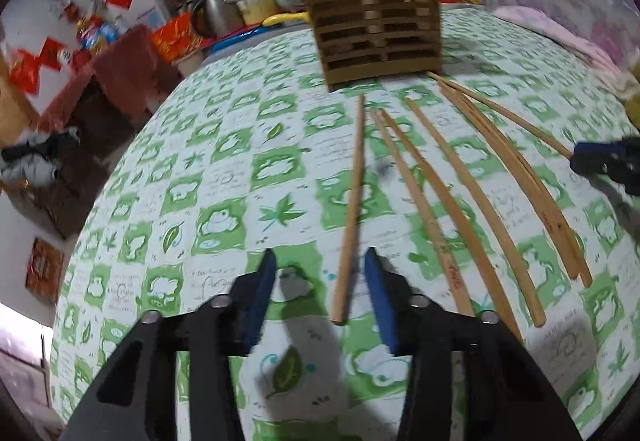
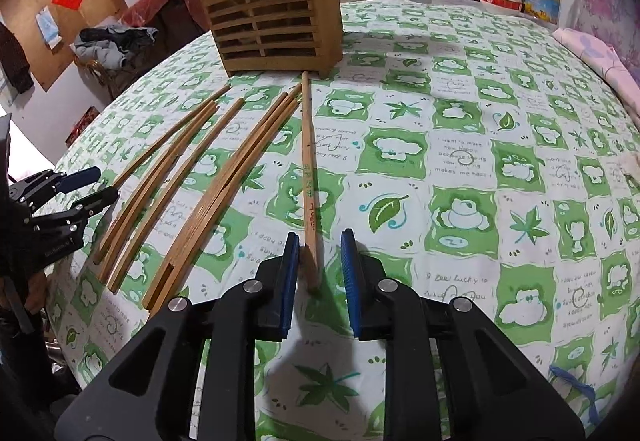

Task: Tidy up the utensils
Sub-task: 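Close the right tool on a chopstick while the left tool grasps another chopstick, then raise both chopsticks over the wooden holder and open both tools to drop them in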

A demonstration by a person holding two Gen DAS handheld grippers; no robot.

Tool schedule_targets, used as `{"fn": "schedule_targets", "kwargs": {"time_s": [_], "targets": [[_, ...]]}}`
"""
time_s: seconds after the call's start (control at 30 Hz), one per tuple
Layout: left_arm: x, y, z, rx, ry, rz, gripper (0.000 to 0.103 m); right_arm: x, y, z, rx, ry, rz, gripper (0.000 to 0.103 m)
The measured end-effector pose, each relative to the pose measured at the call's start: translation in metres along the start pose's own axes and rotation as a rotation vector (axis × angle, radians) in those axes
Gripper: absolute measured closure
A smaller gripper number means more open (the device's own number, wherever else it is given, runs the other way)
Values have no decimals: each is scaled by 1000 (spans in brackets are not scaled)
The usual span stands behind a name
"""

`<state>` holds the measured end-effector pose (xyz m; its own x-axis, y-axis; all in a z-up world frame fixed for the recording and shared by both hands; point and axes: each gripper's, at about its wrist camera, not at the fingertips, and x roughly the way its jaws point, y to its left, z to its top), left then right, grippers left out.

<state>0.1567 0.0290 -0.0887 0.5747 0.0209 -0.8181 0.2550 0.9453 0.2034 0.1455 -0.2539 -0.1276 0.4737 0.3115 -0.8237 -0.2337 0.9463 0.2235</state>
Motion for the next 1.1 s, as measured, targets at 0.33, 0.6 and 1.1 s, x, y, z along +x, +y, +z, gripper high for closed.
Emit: {"fn": "schedule_targets", "kwargs": {"time_s": [0.33, 0.6, 1.1], "targets": [[-2, -6, -3, 23, -7, -57, 97, 0, -1, 0, 2, -1, -12, 85], [0, 0, -1, -6, 0, -62, 97, -8, -7, -1, 31, -42, -10, 95], [-4, 5, 1, -49, -18, -63, 98, -13, -2, -3, 9, -56, -28, 95]]}}
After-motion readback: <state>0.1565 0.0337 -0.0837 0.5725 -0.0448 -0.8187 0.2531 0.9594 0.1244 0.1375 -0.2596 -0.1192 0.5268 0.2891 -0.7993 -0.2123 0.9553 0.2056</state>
